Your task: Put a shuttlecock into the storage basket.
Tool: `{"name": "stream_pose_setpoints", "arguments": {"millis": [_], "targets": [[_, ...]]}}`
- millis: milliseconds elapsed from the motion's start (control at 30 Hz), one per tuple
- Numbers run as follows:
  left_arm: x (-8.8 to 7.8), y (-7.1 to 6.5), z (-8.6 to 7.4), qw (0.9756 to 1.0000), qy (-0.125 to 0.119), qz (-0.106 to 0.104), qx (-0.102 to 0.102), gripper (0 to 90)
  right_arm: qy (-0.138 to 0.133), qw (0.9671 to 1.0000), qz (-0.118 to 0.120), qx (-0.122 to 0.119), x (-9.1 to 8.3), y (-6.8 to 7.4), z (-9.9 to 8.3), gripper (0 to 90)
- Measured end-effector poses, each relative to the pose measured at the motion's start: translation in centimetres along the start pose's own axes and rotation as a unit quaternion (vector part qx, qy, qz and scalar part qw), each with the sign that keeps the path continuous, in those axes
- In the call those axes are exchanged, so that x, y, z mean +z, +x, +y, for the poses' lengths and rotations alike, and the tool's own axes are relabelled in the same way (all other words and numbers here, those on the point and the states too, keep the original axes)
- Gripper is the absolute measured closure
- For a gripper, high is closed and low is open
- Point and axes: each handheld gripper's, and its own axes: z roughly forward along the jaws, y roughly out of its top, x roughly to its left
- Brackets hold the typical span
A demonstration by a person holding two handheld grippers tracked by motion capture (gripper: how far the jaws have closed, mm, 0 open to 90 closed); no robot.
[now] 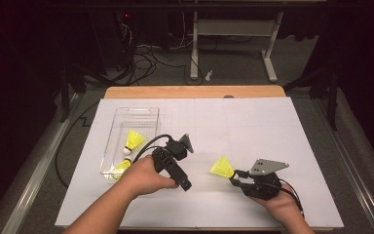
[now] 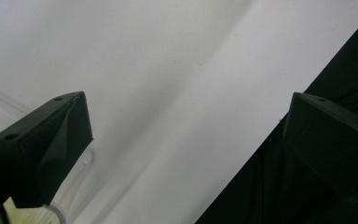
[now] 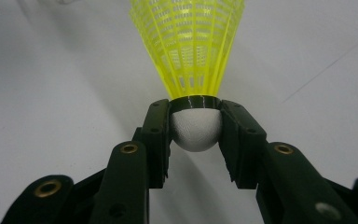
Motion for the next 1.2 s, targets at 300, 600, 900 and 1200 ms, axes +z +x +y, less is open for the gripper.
{"name": "stream_pose_setpoints", "arguments": {"millis": [300,600,900,1200], "targets": [[0.2,-0.3,0.1,0.9999,0.001,-0.003,0.013,3.1,0.002,0.9998,0.015,-0.009,0.4,1.0,0.5,66.1],[0.3,-0.5,0.2,0.9998,-0.006,-0.001,0.019,5.2,0.006,0.9989,0.041,-0.023,1.0,2.2,1.1,66.1],[0.5,-0.9,0.2,0.9994,-0.007,-0.008,0.032,13.1,0.013,0.9973,0.062,-0.037,1.8,3.8,1.7,66.1],[1.0,-1.1,0.3,0.9986,-0.015,-0.015,0.048,20.9,0.023,0.9961,0.075,-0.040,2.5,4.2,2.0,66.1]]}}
